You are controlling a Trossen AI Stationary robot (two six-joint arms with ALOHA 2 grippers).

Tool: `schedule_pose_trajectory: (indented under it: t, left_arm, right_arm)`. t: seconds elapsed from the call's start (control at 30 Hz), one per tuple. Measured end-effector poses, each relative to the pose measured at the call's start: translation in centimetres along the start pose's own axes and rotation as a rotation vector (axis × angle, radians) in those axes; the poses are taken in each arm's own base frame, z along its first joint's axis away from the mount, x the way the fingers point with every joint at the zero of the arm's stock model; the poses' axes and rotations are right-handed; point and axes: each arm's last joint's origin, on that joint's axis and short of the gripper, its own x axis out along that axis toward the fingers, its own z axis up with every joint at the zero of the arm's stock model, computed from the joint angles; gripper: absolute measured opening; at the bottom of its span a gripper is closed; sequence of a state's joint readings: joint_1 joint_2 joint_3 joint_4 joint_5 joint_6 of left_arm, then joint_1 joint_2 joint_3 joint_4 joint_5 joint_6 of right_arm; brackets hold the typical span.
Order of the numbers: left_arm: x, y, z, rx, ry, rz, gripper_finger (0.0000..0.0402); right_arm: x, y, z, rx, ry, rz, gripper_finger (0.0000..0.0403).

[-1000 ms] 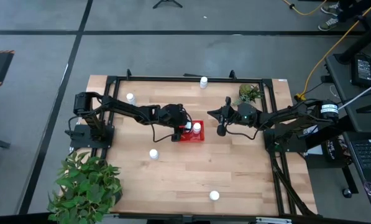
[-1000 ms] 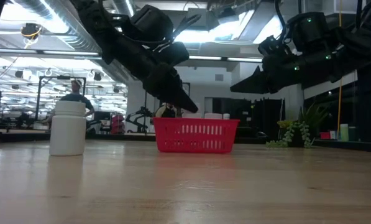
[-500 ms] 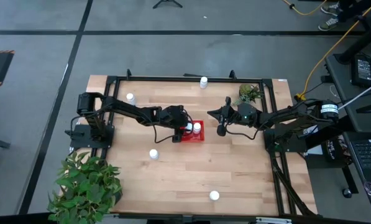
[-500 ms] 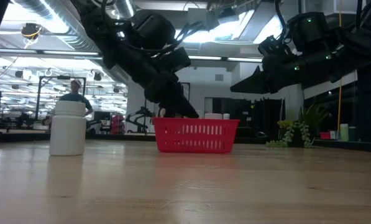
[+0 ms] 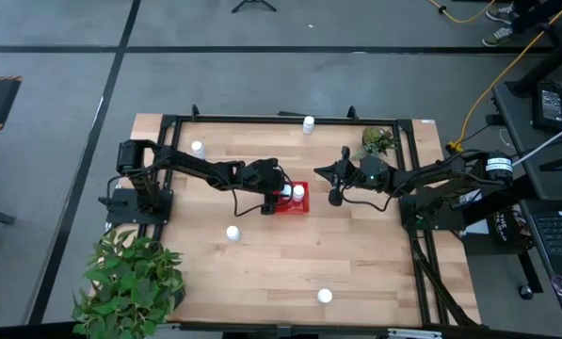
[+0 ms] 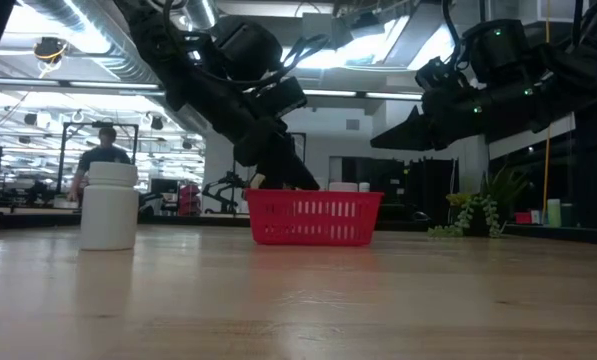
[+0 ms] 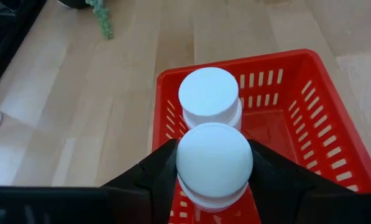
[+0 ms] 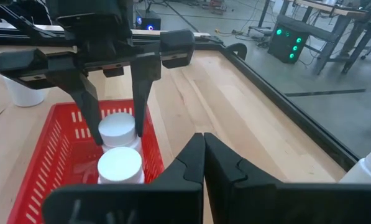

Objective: Pick and place pill bottles into a basket
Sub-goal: Put the white pill bottle into the red basket

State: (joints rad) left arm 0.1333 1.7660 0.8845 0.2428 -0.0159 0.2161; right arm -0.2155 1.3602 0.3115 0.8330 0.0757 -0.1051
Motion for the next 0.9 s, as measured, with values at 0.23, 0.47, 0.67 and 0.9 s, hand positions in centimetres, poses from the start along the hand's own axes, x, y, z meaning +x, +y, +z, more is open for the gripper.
schedule_pose_trajectory:
  t: [0.23,0.47,0.67,0.9]
  left_arm:
    - [0.0,-0.01,-0.03,-0.001,0.003,-0.001,0.0168]
    - [0.0,-0.01,-0.03,-0.003,0.003,-0.001,0.0169]
    - [0.0,0.02,0.08,-0.011,-0.008,0.001,0.0185]
    - [0.0,0.03,0.15,-0.012,-0.016,0.003,0.0191]
  right_arm:
    - [0.0,-0.01,0.0,0.0,0.0,0.0,0.0005]
    - [0.0,0.0,0.0,0.013,0.0,0.0,0.0005]
    - [0.0,0.0,0.0,0.022,0.0,0.001,0.0005]
    - [0.0,0.0,0.0,0.022,0.0,0.001,0.0005]
